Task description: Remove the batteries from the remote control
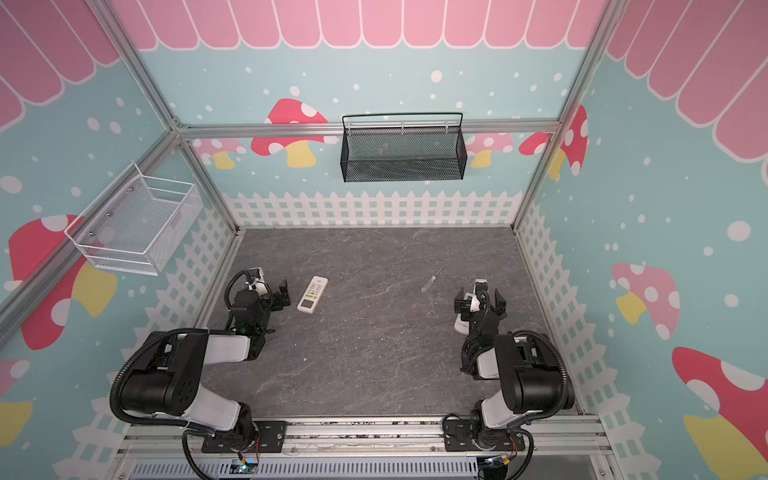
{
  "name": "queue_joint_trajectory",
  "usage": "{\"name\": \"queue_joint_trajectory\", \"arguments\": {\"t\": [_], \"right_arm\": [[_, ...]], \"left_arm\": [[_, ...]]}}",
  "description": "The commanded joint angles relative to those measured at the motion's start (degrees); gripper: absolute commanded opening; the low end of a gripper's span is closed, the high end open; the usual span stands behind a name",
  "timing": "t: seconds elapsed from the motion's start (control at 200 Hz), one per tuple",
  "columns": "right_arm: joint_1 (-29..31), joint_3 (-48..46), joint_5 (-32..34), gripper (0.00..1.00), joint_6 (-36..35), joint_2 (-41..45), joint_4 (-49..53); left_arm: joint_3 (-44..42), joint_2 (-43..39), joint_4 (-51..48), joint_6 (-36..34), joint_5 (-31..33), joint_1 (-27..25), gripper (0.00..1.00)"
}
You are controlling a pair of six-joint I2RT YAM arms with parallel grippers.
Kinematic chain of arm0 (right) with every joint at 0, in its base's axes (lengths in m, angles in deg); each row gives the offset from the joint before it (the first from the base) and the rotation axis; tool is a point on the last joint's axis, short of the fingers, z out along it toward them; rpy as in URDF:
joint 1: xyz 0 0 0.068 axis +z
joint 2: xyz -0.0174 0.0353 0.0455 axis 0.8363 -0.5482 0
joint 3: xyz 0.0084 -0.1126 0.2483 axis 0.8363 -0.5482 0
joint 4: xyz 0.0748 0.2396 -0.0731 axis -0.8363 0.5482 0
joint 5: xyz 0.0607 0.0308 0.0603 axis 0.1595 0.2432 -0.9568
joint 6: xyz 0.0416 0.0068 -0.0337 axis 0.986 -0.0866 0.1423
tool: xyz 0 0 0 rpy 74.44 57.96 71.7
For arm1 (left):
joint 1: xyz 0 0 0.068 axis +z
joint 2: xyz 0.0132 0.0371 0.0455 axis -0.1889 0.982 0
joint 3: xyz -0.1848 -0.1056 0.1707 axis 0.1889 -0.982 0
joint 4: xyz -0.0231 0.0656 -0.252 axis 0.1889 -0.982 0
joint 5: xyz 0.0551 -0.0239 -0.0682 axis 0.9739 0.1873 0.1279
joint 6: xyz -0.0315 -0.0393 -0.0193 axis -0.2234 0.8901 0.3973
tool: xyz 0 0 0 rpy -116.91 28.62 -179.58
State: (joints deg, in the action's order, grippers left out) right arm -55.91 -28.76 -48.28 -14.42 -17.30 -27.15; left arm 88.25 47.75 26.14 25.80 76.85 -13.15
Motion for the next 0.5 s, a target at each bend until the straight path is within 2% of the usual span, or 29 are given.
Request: {"name": "queue_joint_trajectory", "arguments": {"t": [0.0, 0.49], "right_arm": [[-0.05, 0.33, -0.14, 1.00, 0.08, 0.18, -1.18], [0.03, 0.27, -0.21, 1.00, 0.07, 0.28, -1.26]], "left_arm": [[0.42, 0.04, 0.50, -0.15, -0.79, 0.07, 1.00], [0.24, 0.65, 1.73, -0.33, -0.70, 0.07, 1.00]]}}
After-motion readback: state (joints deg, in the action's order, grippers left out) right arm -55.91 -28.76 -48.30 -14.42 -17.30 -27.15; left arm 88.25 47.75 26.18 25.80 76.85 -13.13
